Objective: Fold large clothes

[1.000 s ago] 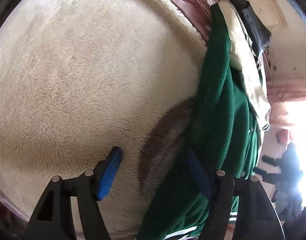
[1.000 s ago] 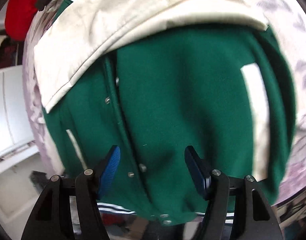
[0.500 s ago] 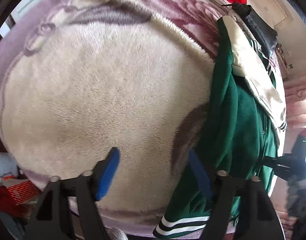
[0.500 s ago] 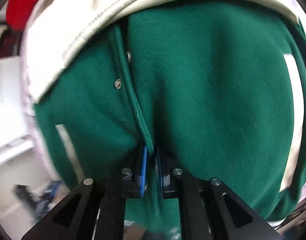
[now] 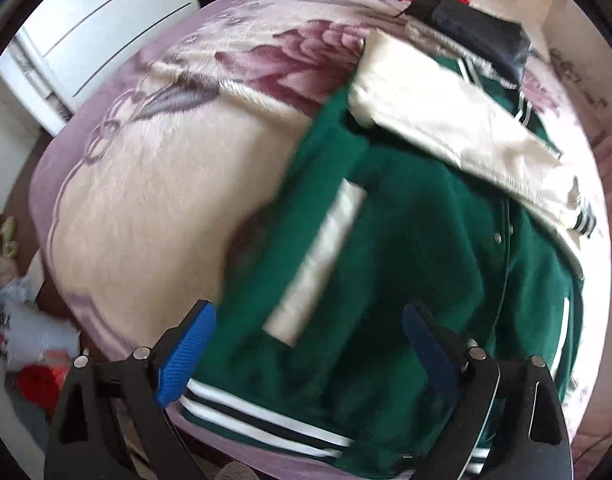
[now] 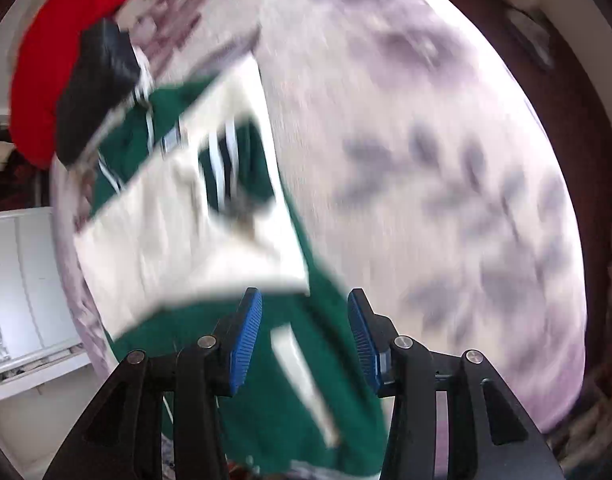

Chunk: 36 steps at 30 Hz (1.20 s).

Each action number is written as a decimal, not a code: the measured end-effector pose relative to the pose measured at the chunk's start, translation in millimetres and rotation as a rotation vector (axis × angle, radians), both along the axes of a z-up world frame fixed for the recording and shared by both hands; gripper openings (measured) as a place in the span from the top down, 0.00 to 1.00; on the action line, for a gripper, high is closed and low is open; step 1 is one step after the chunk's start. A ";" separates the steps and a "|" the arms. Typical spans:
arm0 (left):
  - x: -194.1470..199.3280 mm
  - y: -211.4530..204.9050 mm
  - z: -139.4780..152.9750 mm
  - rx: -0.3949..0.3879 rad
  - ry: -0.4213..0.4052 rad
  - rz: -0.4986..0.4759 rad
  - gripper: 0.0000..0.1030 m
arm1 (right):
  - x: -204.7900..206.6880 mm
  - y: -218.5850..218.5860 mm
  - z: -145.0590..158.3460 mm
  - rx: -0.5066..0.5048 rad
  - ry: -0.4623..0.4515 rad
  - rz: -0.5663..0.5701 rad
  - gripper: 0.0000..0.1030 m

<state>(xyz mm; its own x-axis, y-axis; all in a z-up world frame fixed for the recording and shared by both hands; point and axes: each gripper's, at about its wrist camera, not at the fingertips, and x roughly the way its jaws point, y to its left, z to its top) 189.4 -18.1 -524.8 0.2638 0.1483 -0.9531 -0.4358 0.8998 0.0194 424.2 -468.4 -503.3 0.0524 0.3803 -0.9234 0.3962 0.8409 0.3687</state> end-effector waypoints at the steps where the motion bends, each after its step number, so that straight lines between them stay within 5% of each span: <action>1: -1.3 -12.8 -4.7 0.020 0.026 0.024 0.07 | 25.7 -12.5 -9.1 0.027 -0.023 0.012 0.54; 6: 5.9 -73.5 -26.4 0.132 0.144 0.107 0.07 | 131.4 -20.6 -50.9 0.102 -0.068 0.041 0.54; 11: 23.2 -115.5 -46.1 0.241 0.224 0.082 0.07 | 226.9 38.1 -82.7 0.094 -0.132 0.281 0.38; 16: 35.3 -128.1 -54.5 0.289 0.251 0.070 0.07 | 267.3 103.3 -135.6 0.065 0.026 0.478 0.32; 18: 37.2 -131.0 -56.2 0.286 0.256 0.078 0.07 | 261.0 126.2 -130.5 -0.056 -0.026 0.608 0.59; 19: 38.0 -131.5 -56.6 0.284 0.261 0.083 0.07 | 257.6 134.0 -127.7 -0.102 -0.046 0.661 0.91; 23: 37.8 -141.3 -58.0 0.273 0.274 0.071 0.07 | 259.6 121.6 -108.1 -0.208 -0.134 0.587 0.93; 28: 35.1 -146.6 -56.6 0.251 0.287 0.070 0.07 | 265.9 118.6 -124.6 -0.245 -0.128 0.539 0.93; 33: 20.9 -147.9 -48.8 0.172 0.279 0.093 0.07 | 279.5 86.0 -131.9 0.006 -0.016 0.456 0.82; 35: 11.0 -151.8 -46.2 0.117 0.278 0.105 0.07 | 277.3 72.1 -124.0 0.037 0.010 0.446 0.63; 36: 5.3 -155.4 -45.2 0.088 0.280 0.110 0.07 | 270.6 64.3 -113.4 0.039 0.005 0.444 0.62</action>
